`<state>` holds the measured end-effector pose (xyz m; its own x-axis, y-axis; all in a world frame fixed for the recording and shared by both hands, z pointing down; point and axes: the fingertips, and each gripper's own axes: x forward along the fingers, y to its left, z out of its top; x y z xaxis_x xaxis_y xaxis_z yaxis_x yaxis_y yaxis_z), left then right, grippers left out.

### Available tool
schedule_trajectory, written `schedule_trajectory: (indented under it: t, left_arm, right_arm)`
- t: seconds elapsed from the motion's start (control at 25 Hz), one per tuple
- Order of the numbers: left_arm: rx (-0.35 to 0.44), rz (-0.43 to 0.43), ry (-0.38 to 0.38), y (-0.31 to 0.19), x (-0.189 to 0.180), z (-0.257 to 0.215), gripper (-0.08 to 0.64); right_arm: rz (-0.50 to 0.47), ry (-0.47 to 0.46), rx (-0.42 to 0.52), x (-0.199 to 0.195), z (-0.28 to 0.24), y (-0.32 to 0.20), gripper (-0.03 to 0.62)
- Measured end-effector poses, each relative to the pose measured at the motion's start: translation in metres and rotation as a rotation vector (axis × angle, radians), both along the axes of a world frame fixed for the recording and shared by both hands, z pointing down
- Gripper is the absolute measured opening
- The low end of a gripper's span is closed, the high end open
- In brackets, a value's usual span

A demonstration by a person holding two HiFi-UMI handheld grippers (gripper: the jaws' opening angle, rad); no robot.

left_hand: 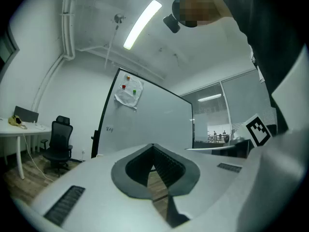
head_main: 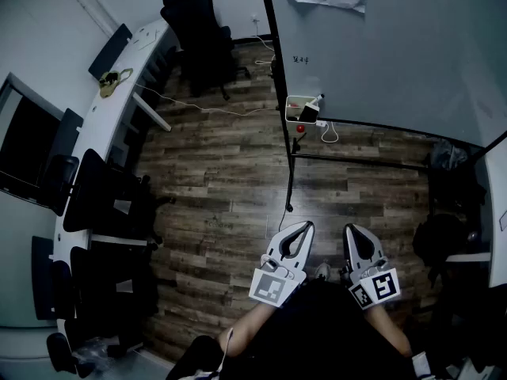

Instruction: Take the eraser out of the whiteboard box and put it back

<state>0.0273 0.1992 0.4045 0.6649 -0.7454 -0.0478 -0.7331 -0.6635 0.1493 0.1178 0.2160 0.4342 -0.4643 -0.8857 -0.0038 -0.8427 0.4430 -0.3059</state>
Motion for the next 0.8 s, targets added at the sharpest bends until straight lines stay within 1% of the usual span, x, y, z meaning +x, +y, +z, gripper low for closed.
schedule_trajectory:
  t: [0.36, 0.52, 0.8]
  left_arm:
    - [-0.014, 0.006, 0.007, -0.002, -0.003, 0.004, 0.006]
    - [-0.011, 0.003, 0.013, -0.003, -0.007, 0.005, 0.006]
    - [-0.036, -0.003, 0.02, -0.008, -0.024, 0.011, 0.006]
  right_arm:
    - [0.007, 0.006, -0.007, -0.003, 0.002, -0.001, 0.014]
    - [0.013, -0.019, -0.02, -0.004, 0.004, -0.001, 0.014]
    - [0.019, -0.016, -0.032, -0.014, 0.006, -0.005, 0.014]
